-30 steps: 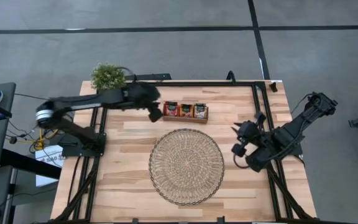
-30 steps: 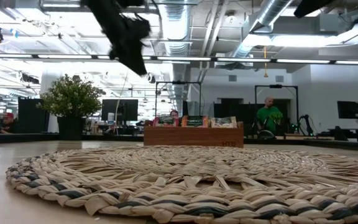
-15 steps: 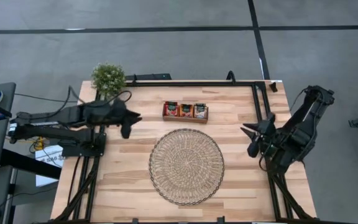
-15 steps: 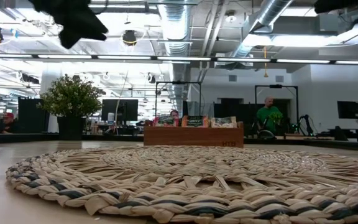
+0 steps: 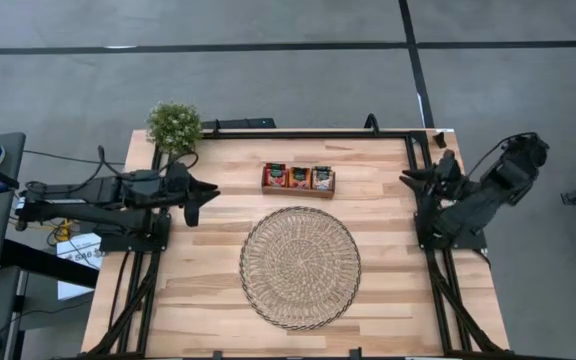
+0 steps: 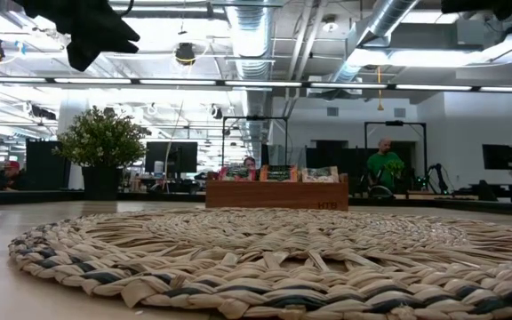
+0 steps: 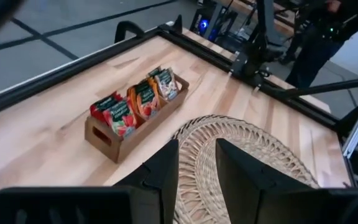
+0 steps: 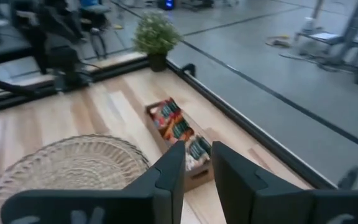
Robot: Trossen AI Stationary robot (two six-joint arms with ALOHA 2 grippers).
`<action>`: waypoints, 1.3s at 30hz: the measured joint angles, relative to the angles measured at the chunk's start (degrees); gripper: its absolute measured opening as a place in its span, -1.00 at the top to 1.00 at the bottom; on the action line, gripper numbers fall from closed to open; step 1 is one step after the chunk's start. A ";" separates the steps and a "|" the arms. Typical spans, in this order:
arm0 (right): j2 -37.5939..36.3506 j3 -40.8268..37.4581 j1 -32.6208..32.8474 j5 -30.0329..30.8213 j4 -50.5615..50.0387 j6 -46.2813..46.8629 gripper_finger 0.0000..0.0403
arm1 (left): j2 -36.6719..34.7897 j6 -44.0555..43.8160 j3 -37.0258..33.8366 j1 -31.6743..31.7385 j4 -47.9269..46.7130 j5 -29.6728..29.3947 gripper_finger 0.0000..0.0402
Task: Pick & Place Tea
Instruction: Return to Home Position
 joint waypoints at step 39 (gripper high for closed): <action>-36.79 -30.91 -6.56 -16.30 33.88 -20.89 0.94 | -16.95 6.33 -21.08 0.00 26.21 7.72 0.52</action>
